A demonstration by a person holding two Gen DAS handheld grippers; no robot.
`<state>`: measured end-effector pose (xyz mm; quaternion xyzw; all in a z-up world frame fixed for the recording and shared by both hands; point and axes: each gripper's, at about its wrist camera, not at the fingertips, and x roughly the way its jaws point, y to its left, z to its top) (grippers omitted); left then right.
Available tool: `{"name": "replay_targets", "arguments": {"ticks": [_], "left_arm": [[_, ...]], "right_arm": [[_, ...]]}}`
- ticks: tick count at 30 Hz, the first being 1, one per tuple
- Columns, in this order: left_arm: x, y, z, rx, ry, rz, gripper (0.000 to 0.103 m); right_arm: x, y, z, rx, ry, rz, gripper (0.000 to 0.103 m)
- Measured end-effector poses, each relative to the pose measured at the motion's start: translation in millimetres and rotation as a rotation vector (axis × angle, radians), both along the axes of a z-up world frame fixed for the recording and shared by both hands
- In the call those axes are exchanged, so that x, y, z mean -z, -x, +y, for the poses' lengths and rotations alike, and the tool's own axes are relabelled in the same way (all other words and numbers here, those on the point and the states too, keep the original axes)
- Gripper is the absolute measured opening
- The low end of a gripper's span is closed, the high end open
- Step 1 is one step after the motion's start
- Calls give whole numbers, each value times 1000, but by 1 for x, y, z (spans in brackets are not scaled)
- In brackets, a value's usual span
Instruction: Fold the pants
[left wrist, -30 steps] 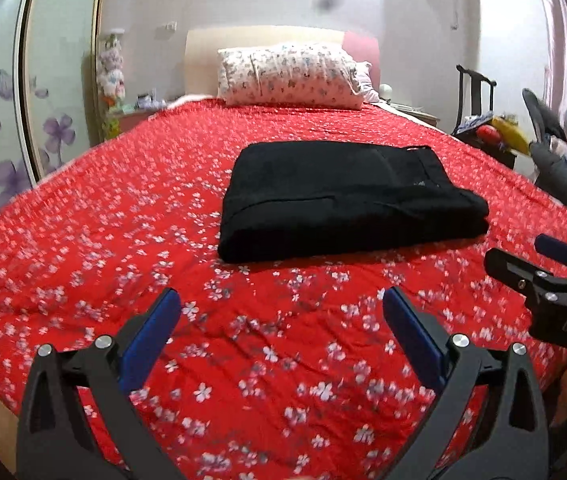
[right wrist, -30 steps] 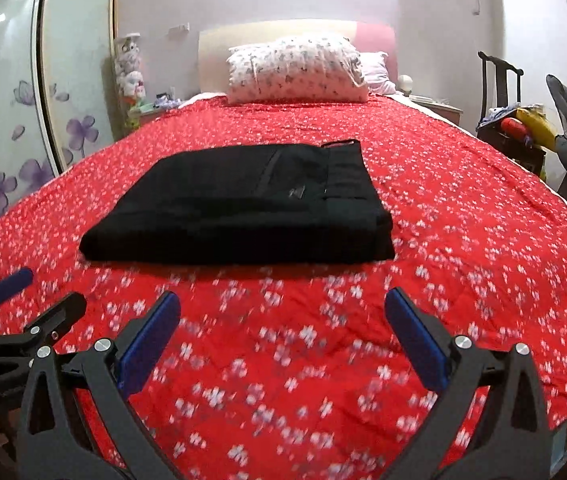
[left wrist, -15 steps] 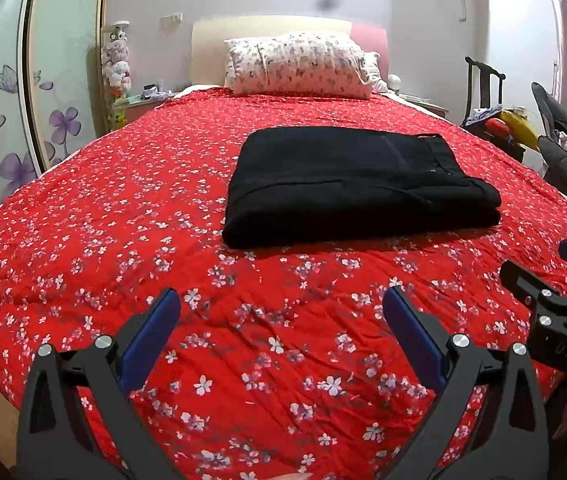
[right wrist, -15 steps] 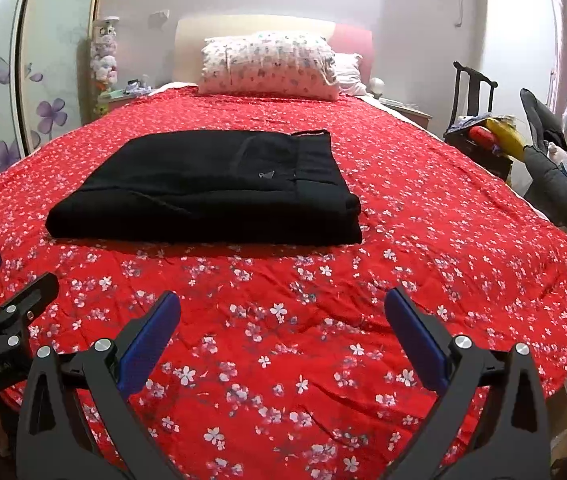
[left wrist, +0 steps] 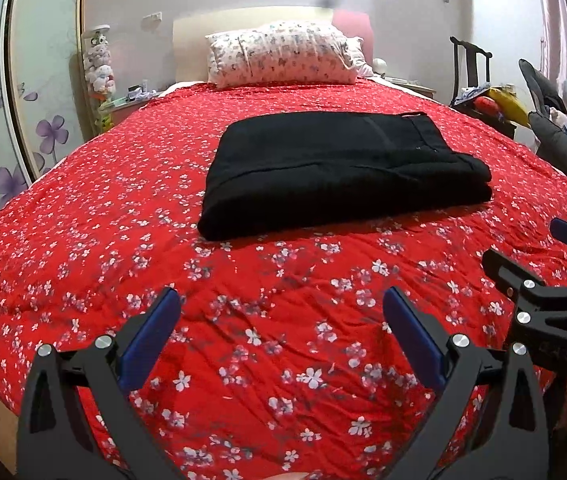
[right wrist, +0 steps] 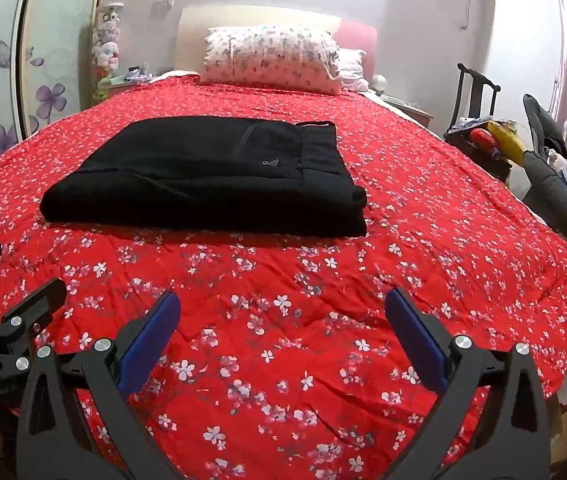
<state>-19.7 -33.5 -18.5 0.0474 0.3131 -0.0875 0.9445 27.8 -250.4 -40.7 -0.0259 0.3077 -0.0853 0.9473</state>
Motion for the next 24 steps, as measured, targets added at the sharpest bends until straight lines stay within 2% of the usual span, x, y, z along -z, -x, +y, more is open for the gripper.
{"name": "replay_targets", "arguments": {"ticks": [24], "left_arm": [[5, 0, -5, 14, -1, 15, 101]], "right_arm": [[5, -3, 2, -3, -3, 23, 102]]}}
